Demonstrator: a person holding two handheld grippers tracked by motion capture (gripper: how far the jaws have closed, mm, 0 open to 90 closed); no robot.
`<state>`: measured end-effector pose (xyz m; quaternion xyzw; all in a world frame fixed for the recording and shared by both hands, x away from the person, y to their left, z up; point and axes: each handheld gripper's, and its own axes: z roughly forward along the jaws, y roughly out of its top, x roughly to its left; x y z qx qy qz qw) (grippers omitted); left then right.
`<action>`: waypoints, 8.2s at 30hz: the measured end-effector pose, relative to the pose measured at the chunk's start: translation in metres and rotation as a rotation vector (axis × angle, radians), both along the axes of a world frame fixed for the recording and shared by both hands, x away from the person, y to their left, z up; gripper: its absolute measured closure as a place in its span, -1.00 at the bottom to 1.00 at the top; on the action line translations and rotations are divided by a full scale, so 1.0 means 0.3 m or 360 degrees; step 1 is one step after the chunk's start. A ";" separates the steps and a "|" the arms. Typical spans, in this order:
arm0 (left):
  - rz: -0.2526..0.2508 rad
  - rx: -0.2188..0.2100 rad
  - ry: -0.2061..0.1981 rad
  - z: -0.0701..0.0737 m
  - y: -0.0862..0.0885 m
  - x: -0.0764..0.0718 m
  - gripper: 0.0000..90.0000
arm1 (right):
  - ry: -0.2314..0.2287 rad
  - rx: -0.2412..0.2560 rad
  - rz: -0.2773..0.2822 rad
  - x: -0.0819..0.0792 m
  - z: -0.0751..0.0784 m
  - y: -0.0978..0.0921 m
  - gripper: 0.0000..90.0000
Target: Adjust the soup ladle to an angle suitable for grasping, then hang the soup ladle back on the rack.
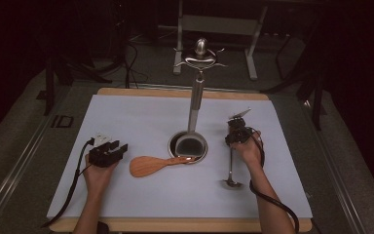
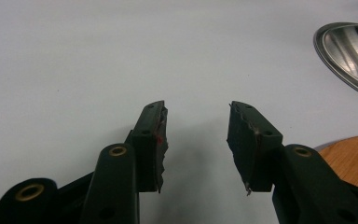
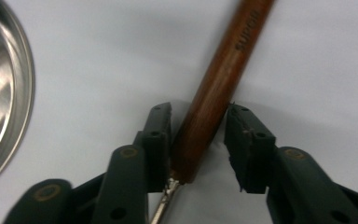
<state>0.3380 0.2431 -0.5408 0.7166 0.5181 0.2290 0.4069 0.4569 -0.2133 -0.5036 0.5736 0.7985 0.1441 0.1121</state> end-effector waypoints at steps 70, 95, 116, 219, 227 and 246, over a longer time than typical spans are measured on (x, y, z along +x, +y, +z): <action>0.0010 0.0000 0.0006 -0.001 0.000 0.002 0.28 | 0.0044 0.0051 0.0143 -0.063 0.077 -0.013 0.65; 0.0011 0.0000 -0.0003 0.000 0.000 0.000 0.27 | -0.0296 0.0223 0.0310 -0.167 0.228 -0.012 0.65; 0.0015 -0.0006 -0.0006 -0.001 0.000 0.000 0.27 | -0.0673 0.0366 0.0485 -0.265 0.337 -0.001 0.65; 0.0008 -0.0008 -0.0007 0.000 0.001 -0.001 0.26 | -0.1116 0.0886 0.0902 -0.312 0.685 0.038 0.33; 0.0012 -0.0012 -0.0007 0.000 0.000 -0.001 0.26 | -0.1149 0.0912 0.0739 -0.329 0.621 -0.048 0.28; 0.0008 -0.0009 -0.0003 0.000 0.001 0.000 0.27 | -0.1046 0.0804 0.0472 -0.325 0.447 -0.157 0.25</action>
